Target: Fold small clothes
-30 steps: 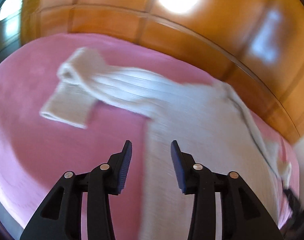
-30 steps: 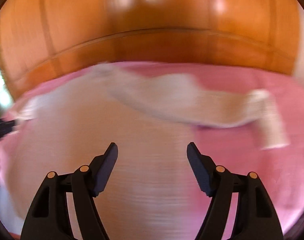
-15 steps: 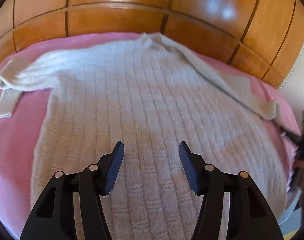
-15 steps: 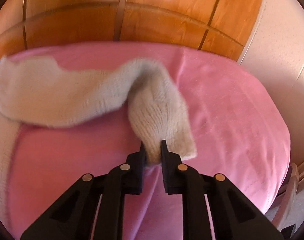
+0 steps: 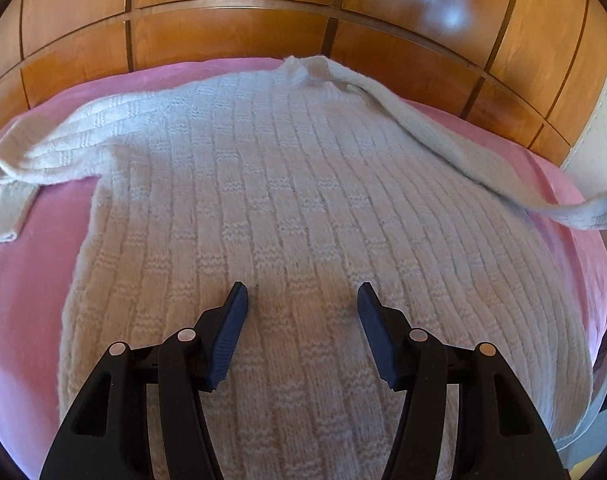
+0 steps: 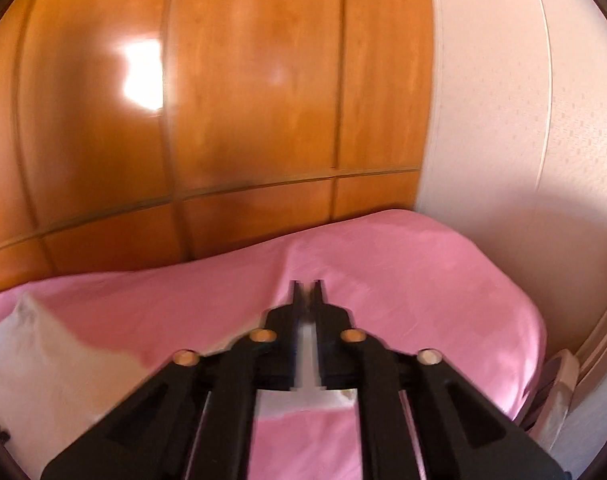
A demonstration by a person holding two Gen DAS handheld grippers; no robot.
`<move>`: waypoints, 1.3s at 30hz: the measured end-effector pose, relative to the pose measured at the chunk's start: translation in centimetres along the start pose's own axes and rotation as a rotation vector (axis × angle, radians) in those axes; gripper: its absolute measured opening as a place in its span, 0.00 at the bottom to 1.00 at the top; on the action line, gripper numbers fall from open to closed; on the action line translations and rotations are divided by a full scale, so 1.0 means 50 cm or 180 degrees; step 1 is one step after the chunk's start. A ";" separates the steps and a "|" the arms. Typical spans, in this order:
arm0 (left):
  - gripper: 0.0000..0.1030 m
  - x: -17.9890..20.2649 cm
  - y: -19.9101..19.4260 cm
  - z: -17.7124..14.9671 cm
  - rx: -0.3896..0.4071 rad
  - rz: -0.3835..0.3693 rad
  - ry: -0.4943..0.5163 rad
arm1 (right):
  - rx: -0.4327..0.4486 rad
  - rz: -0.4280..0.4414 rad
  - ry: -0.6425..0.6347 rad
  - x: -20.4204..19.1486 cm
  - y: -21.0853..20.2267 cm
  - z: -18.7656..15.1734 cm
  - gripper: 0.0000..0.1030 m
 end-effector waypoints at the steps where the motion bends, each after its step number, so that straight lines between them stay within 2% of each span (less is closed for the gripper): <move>1: 0.55 -0.001 0.003 0.002 -0.0010 -0.0001 -0.0010 | -0.0041 -0.0053 0.0006 0.008 0.017 -0.001 0.02; 5: 0.55 -0.005 0.015 0.007 -0.0043 0.0027 -0.0023 | -0.0119 -0.0449 -0.0221 0.023 0.114 0.007 0.00; 8: 0.55 -0.008 0.023 0.010 -0.0066 0.0043 -0.0040 | -0.0136 -0.0632 -0.0237 0.045 0.164 0.027 0.00; 9: 0.54 -0.009 0.026 0.009 -0.0078 0.0051 -0.0057 | -0.0180 -0.0607 -0.0180 0.048 0.182 0.031 0.00; 13: 0.57 -0.007 0.031 0.008 -0.0064 0.0068 -0.0050 | -0.0417 -0.0231 0.0000 0.020 0.197 -0.001 0.04; 14: 0.57 -0.007 0.031 0.008 -0.0058 0.0077 -0.0061 | -0.0506 -0.0120 0.0030 0.007 0.204 -0.017 0.18; 15: 0.59 -0.005 0.030 0.007 -0.0051 0.0072 -0.0070 | -0.0657 0.0006 0.0146 -0.003 0.195 -0.052 0.50; 16: 0.60 -0.004 0.030 0.006 -0.0047 0.0069 -0.0070 | -0.0757 0.0145 0.0291 -0.013 0.180 -0.085 0.54; 18: 0.60 -0.002 0.032 0.006 -0.0038 0.0076 -0.0051 | -0.0985 0.0432 0.0459 -0.044 0.152 -0.149 0.50; 22: 0.61 -0.002 0.033 0.005 -0.0036 0.0048 -0.0048 | -0.1524 0.1149 0.1172 -0.116 0.079 -0.284 0.53; 24: 0.61 -0.002 0.033 0.005 -0.0030 0.0053 -0.0052 | -0.1738 0.1405 0.1506 -0.152 0.061 -0.339 0.57; 26: 0.61 -0.001 0.032 0.003 -0.0026 0.0065 -0.0043 | -0.1887 0.1464 0.1779 -0.176 0.060 -0.384 0.58; 28: 0.61 -0.001 0.031 0.002 -0.0026 0.0070 -0.0073 | -0.1854 0.1501 0.2040 -0.188 0.075 -0.407 0.58; 29: 0.61 -0.002 0.030 0.002 -0.0026 0.0071 -0.0082 | -0.1820 0.1509 0.2115 -0.193 0.085 -0.407 0.49; 30: 0.61 -0.001 0.029 0.000 -0.0031 0.0079 -0.0073 | -0.1784 0.1524 0.2097 -0.197 0.084 -0.400 0.21; 31: 0.61 0.000 0.028 -0.001 -0.0030 0.0082 -0.0062 | -0.1722 0.1543 0.2017 -0.205 0.085 -0.385 0.07; 34: 0.61 0.002 0.027 -0.006 -0.0019 0.0087 -0.0016 | -0.1363 0.1637 0.1777 -0.226 0.081 -0.299 0.06; 36: 0.63 0.003 0.028 -0.007 -0.0020 0.0087 0.0017 | -0.1152 0.1589 0.1749 -0.218 0.100 -0.236 0.06; 39: 0.66 0.008 0.032 -0.009 -0.0035 0.0082 0.0044 | -0.0933 0.1265 0.1786 -0.185 0.172 -0.156 0.05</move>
Point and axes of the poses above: each gripper's, at about its wrist camera, not at the fingertips, and y roughly the way its jaws point, x to its right, z to its top, the point moved 8 cm from there along y, roughly the way its jaws point, and after that the axes turned 12 degrees about x, right-handed, at the moved point
